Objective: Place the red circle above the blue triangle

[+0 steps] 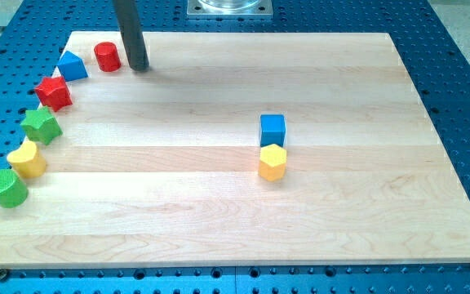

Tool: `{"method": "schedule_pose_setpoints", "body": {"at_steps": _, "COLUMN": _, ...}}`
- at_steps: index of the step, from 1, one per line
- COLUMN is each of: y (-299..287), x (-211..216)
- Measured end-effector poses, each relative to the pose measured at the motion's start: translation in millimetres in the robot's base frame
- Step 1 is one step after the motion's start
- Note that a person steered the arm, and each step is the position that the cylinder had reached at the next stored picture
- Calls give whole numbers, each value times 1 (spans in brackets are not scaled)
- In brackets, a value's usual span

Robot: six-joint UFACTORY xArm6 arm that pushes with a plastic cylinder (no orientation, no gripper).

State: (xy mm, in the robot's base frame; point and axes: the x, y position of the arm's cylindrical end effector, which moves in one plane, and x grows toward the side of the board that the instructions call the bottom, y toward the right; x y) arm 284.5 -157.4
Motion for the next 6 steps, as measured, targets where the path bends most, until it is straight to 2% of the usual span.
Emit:
{"method": "schedule_pose_setpoints", "body": {"at_steps": 1, "y": -38, "x": -20}}
{"method": "schedule_pose_setpoints", "body": {"at_steps": 2, "y": -46, "x": -44}}
{"method": "schedule_pose_setpoints", "body": {"at_steps": 4, "y": -48, "x": -20}}
{"method": "schedule_pose_setpoints", "body": {"at_steps": 6, "y": -77, "x": -25}}
